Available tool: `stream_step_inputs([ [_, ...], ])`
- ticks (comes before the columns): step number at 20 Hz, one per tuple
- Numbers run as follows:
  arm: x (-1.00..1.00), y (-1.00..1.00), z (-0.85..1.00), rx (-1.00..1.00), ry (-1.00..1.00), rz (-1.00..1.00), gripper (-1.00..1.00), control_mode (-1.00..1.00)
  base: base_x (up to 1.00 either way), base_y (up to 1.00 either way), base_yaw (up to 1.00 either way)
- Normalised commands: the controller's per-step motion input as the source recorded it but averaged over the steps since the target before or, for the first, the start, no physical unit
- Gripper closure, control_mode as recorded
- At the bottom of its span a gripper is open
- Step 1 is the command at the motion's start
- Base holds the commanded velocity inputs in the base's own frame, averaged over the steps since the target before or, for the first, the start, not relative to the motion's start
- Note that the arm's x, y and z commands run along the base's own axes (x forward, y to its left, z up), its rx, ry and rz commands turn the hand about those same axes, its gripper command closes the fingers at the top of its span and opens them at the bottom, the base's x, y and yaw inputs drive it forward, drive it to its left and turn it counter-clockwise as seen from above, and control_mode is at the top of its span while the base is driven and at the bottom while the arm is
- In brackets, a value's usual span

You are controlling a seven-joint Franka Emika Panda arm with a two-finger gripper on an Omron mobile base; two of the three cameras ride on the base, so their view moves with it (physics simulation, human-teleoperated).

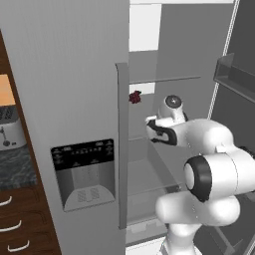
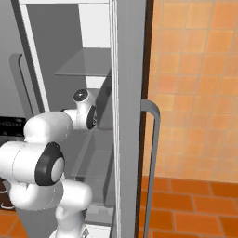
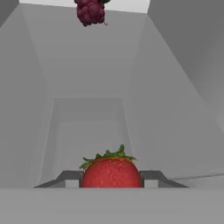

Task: Take the strawberry from the fridge and place it on top of the pancake, located on the dining counter.

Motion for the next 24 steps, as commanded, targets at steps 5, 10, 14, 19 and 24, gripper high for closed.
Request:
stream_step_inputs([
  [5,-0.79,0.03,0.54,0.01,0.07,0.0,1.0,-1.0,0.0,0.0,0.0],
  [10,-0.82,0.02,0.36,0.0,0.05,0.0,1.0,-1.0,0.0,0.0,0.0],
  [14,-0.83,0.0,0.29,0.0,0.0,0.0,1.0,-1.0,0.0,0.0,0.0],
  [19,-0.74,0.09,0.32,0.0,0.0,0.0,1.0,-1.0,0.0,0.0,0.0],
  [24,-0.65,0.1,0.21,0.0,0.01,0.0,1.0,-1.0,0.0,0.0,0.0],
])
